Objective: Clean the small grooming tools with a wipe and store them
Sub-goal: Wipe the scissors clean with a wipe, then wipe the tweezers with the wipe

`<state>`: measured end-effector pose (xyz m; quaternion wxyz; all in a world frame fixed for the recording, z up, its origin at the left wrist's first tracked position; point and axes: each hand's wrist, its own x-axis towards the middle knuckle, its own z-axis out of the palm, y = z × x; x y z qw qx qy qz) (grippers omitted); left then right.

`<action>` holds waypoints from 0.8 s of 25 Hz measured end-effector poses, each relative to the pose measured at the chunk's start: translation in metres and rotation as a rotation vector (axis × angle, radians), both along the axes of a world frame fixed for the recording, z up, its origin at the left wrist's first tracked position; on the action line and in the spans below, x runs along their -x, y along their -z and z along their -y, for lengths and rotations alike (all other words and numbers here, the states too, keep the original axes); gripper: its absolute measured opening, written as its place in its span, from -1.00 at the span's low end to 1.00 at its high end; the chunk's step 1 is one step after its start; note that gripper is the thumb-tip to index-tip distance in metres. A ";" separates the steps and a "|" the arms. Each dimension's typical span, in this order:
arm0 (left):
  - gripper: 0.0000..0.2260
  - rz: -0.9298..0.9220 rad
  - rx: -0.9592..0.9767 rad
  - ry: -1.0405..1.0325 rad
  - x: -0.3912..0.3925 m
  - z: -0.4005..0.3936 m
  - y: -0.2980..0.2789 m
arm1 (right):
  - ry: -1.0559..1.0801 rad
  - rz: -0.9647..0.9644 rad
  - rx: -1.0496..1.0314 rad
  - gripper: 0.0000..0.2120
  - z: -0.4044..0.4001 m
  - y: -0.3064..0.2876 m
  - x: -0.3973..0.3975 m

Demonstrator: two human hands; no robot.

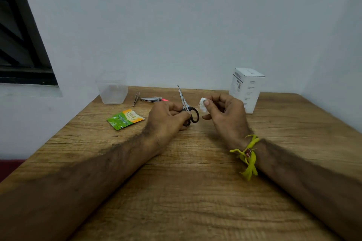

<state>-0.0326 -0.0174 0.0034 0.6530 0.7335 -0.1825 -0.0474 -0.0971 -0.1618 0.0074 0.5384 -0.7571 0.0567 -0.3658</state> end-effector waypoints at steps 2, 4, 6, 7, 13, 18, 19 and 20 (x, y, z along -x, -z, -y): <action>-0.98 0.100 -0.059 -0.040 0.001 -0.004 -0.001 | 0.054 0.015 0.039 -0.90 0.001 0.002 0.004; -0.96 0.158 -0.115 -0.053 0.006 -0.008 -0.001 | 0.139 0.018 0.107 -0.89 0.003 0.006 0.012; -0.93 0.155 -0.146 -0.044 0.010 -0.011 -0.006 | 0.224 -0.020 0.224 -0.93 0.007 0.002 0.014; -0.94 0.147 -0.156 -0.043 0.011 -0.013 -0.010 | 0.254 -0.056 0.257 -0.95 0.010 -0.004 0.010; -0.90 0.270 -0.341 -0.344 -0.021 -0.067 -0.044 | 0.260 -0.049 0.374 -0.93 -0.017 -0.011 -0.034; -0.84 0.458 -0.698 -0.650 -0.084 -0.126 -0.104 | 0.143 0.051 0.579 -0.94 -0.019 0.001 -0.054; -0.83 0.461 -0.759 -0.665 -0.096 -0.132 -0.113 | 0.129 0.051 0.573 -0.93 -0.022 0.002 -0.057; -0.82 0.465 -0.821 -0.665 -0.107 -0.135 -0.120 | 0.120 0.054 0.562 -0.93 -0.024 0.003 -0.059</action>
